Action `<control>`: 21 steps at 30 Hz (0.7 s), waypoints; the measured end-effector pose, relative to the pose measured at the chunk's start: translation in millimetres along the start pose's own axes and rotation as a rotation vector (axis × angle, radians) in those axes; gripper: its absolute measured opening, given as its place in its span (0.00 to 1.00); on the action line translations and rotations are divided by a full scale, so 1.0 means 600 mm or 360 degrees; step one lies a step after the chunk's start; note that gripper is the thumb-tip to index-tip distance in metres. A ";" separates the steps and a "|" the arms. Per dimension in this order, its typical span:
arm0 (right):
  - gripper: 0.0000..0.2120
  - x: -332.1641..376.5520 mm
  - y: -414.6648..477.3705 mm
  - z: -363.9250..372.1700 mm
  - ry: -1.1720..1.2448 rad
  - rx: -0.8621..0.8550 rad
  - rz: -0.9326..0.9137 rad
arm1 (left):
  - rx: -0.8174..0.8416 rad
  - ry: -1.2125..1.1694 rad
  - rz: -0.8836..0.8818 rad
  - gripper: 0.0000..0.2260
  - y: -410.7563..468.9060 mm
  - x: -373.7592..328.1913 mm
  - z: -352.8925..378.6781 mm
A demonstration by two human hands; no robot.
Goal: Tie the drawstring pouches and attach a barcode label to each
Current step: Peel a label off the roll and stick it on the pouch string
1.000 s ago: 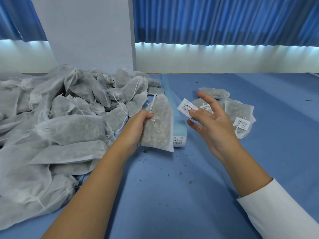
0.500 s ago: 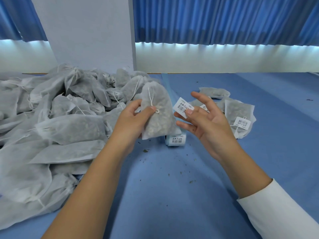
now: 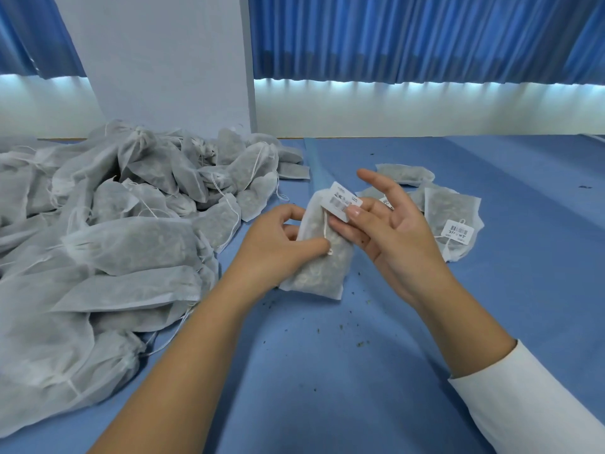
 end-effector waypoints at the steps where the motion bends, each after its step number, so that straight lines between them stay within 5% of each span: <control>1: 0.18 0.001 0.000 -0.002 0.0003 -0.0018 0.0005 | 0.0007 -0.0001 -0.0006 0.19 0.000 0.000 0.001; 10: 0.18 0.009 -0.001 -0.007 -0.0479 -0.0136 0.0075 | -0.0170 -0.0105 -0.0059 0.15 0.001 0.005 -0.010; 21: 0.17 0.003 -0.001 -0.012 -0.0608 -0.0171 0.0158 | -0.0008 -0.0005 0.0086 0.14 -0.003 0.001 -0.005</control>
Point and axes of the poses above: each hand's wrist, its own y-axis towards the middle knuckle, its own z-axis out of the palm, x = y × z, the point moved 3 cm from there along y, towards the middle knuckle, and after that the axes turned 12 degrees about y, right-handed, at the moved point
